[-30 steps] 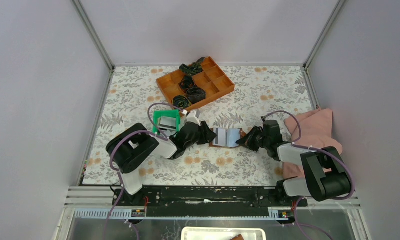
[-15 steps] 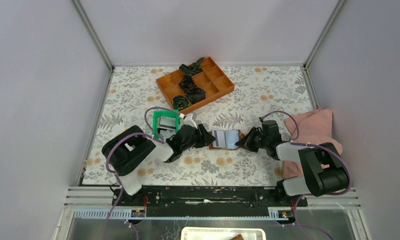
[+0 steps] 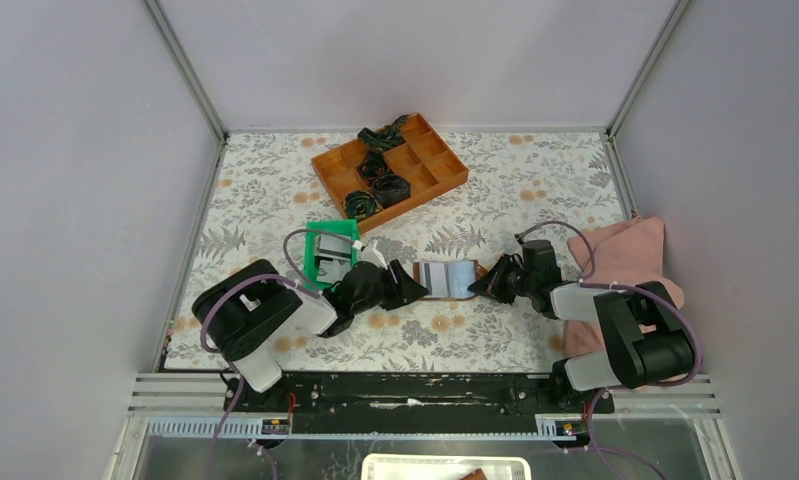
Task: Put the credit cards into the card holder
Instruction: Close the card holder at the center of the board.
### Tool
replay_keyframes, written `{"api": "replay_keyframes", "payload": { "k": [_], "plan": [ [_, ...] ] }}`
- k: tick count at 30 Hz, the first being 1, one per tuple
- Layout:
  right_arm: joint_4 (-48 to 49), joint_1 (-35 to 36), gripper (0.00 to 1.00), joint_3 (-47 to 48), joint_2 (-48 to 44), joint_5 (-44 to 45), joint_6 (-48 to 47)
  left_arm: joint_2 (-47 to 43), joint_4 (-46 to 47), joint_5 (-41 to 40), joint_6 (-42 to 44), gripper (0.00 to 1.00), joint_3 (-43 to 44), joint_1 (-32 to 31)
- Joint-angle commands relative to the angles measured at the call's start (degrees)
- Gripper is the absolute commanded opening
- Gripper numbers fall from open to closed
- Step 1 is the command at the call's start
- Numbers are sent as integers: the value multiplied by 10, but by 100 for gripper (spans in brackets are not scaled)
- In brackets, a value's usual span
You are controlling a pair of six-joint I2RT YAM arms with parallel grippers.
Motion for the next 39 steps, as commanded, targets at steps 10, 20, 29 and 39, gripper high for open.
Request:
{"api": "replay_keyframes", "payload": {
  "k": [10,20,29,39],
  "plan": [
    [-15,2,0,3,1,10,-19,31,93,-13,-47,55,-9,-22],
    [-51,3,0,6,-24,28,-40,4,63,-65,13,55,45,-22],
    [-49,2,5,3,-20,29,-44,18,102,-62,21,55,71,-39],
    [-110,2,43,8,-85,75,-67,31,88,-63,25,55,102,-54]
  ]
}}
